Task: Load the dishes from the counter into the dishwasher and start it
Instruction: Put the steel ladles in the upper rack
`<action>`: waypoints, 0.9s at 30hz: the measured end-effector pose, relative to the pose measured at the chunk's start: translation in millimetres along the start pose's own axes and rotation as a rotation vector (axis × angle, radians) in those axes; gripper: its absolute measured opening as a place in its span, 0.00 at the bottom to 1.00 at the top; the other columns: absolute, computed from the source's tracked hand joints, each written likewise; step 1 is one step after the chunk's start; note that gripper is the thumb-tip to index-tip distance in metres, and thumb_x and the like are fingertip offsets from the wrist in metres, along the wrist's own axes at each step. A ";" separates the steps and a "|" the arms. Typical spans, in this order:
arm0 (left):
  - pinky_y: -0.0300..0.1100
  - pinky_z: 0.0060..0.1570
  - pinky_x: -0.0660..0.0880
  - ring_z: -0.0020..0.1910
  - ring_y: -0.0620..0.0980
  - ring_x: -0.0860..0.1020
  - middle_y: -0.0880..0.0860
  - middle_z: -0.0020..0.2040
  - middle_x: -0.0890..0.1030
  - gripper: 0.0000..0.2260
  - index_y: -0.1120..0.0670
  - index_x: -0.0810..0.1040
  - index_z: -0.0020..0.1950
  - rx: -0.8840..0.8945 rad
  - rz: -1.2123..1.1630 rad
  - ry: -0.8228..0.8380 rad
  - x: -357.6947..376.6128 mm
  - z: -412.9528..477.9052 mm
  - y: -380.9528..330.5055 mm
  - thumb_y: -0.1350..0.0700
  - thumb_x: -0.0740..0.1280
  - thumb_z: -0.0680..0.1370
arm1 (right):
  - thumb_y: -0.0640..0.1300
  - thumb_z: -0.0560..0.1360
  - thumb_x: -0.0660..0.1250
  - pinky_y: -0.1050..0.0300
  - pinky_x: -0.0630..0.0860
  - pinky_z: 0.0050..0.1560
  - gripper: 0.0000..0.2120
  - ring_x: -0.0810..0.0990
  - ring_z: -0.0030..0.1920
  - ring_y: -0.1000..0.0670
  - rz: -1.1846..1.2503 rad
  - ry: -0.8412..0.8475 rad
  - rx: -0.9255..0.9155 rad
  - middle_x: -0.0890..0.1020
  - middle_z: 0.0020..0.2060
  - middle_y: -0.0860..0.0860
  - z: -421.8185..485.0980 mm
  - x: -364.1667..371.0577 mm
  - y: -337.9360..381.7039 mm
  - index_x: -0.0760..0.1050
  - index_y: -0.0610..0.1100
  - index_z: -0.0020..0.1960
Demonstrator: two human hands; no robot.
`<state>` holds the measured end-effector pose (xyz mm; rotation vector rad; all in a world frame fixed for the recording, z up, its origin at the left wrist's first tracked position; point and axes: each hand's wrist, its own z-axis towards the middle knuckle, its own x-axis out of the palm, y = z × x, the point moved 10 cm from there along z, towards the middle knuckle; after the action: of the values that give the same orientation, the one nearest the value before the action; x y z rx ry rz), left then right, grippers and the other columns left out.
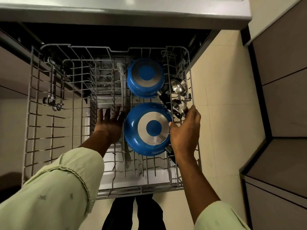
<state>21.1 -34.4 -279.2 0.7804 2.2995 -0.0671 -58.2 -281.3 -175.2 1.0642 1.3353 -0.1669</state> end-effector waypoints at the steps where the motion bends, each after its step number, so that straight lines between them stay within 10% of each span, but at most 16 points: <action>1: 0.65 0.75 0.38 0.78 0.62 0.37 0.55 0.79 0.32 0.35 0.49 0.32 0.79 -0.007 -0.020 -0.011 1.0 -6.1 -0.3 0.48 0.55 0.84 | 0.42 0.71 0.76 0.45 0.76 0.64 0.40 0.70 0.71 0.42 -0.024 -0.012 -0.030 0.67 0.73 0.45 -6.2 -1.6 5.1 0.59 0.42 0.77; 10: 0.65 0.75 0.39 0.79 0.61 0.38 0.56 0.79 0.33 0.36 0.50 0.37 0.80 -0.032 -0.230 -0.120 -4.2 -60.1 -8.1 0.51 0.59 0.81 | 0.47 0.76 0.70 0.43 0.57 0.76 0.36 0.55 0.77 0.41 -0.220 0.180 -0.285 0.60 0.77 0.42 -66.1 30.6 41.9 0.57 0.41 0.78; 27: 0.58 0.76 0.41 0.80 0.59 0.41 0.57 0.81 0.41 0.31 0.50 0.42 0.82 -0.122 -0.408 -0.283 -11.1 -230.4 25.0 0.48 0.54 0.83 | 0.53 0.80 0.64 0.48 0.55 0.77 0.34 0.54 0.78 0.42 -0.305 0.449 -0.529 0.58 0.77 0.43 -166.5 -9.3 110.5 0.53 0.40 0.78</action>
<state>-97.6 39.3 -94.0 0.2144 2.1322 -0.2057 -106.0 -108.2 -86.8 0.4559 1.8148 0.2077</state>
